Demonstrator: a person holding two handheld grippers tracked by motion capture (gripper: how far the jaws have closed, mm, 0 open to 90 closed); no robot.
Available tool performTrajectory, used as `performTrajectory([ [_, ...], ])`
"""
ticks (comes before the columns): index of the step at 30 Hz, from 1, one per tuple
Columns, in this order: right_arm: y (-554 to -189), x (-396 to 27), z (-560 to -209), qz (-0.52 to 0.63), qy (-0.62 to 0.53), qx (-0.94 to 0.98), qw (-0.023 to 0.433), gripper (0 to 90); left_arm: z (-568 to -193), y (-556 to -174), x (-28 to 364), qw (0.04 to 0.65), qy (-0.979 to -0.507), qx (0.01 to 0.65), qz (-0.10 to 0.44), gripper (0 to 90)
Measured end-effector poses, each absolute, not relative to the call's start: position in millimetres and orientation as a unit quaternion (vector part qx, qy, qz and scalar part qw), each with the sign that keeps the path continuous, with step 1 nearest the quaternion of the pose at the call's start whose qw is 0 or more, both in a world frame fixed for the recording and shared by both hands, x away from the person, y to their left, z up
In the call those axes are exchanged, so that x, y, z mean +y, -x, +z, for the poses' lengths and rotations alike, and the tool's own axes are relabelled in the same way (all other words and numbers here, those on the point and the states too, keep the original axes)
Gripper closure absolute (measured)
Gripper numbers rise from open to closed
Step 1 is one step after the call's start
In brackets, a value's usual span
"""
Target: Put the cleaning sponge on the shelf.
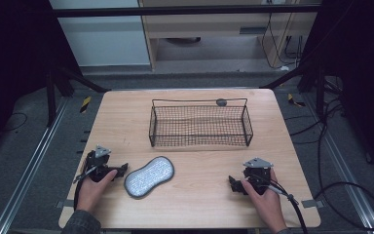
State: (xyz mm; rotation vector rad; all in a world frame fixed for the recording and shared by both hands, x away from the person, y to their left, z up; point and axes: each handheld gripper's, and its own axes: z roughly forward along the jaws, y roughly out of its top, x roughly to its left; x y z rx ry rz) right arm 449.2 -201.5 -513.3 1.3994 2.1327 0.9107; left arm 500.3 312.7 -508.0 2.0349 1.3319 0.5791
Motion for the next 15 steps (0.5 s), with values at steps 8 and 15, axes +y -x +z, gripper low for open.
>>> performTrajectory([
  [8, -448.9, -203.5, -513.3, 0.33, -0.496, 0.775, 0.213, 0.4, -507.8, -496.2, 313.3, 0.321, -0.777, 0.496, 0.218, 0.5],
  [15, -450.6, -202.8, -513.4, 0.329, -0.497, 0.774, 0.213, 0.3, -494.1, -496.4, 313.5, 0.314, -0.786, 0.484, 0.224, 4.0],
])
